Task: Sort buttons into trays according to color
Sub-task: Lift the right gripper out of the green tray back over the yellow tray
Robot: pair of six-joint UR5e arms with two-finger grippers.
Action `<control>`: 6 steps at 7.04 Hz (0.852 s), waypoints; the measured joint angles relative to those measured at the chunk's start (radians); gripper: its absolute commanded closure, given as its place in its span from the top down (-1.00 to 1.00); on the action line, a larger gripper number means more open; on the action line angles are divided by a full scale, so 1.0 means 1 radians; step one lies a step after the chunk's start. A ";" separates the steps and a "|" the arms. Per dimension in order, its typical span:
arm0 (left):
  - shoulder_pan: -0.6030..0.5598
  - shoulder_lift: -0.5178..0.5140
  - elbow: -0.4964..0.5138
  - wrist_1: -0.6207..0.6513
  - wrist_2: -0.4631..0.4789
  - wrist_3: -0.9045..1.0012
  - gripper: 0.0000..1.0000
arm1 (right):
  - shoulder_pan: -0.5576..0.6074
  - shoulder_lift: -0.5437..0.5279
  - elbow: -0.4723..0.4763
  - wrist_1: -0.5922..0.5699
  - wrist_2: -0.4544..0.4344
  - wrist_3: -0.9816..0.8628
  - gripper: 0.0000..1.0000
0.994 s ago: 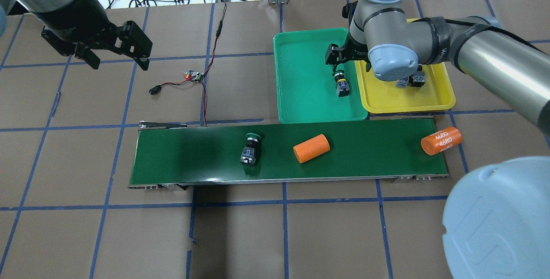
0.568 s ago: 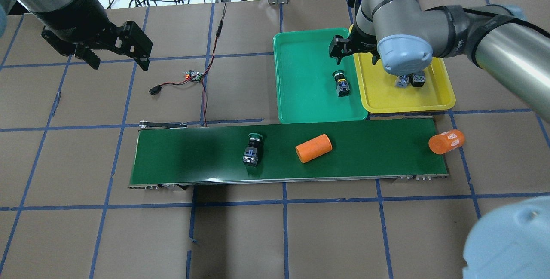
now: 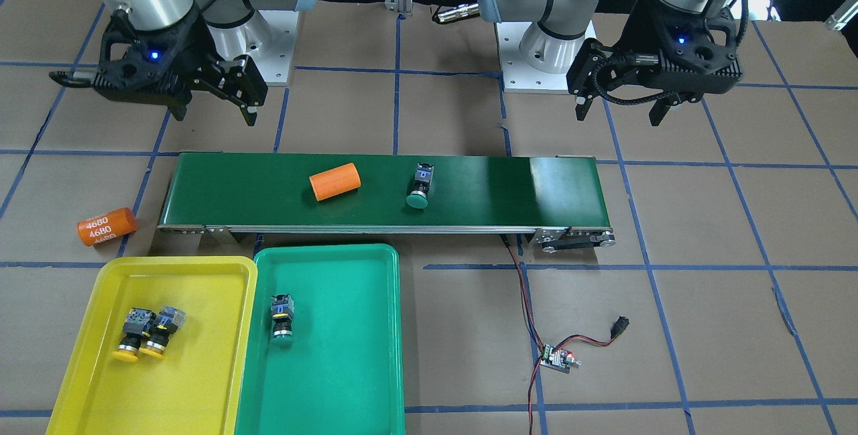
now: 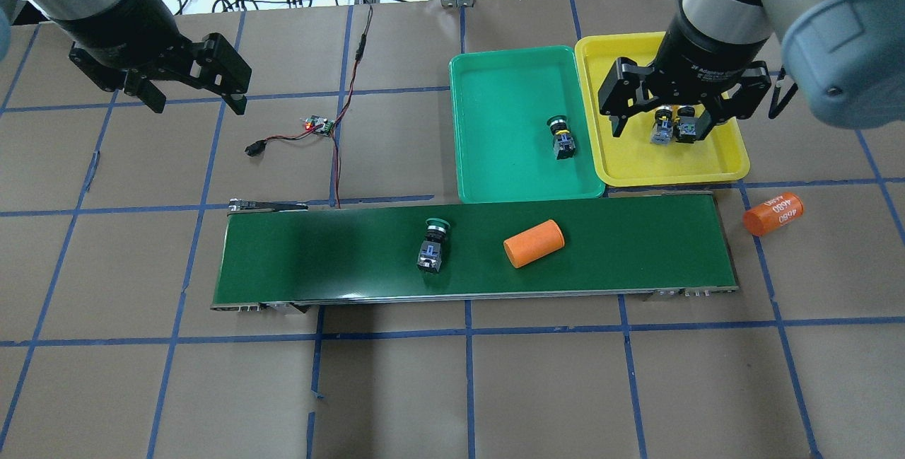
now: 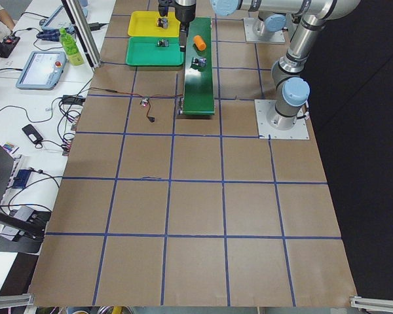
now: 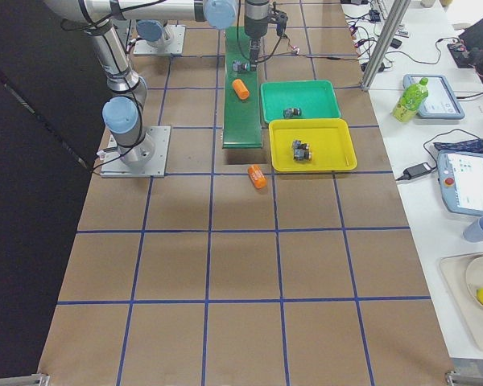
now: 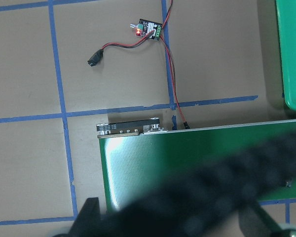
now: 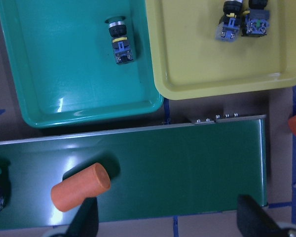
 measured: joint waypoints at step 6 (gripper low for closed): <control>0.002 -0.001 -0.001 0.000 0.000 0.000 1.00 | -0.008 -0.019 0.056 0.038 -0.011 -0.005 1.00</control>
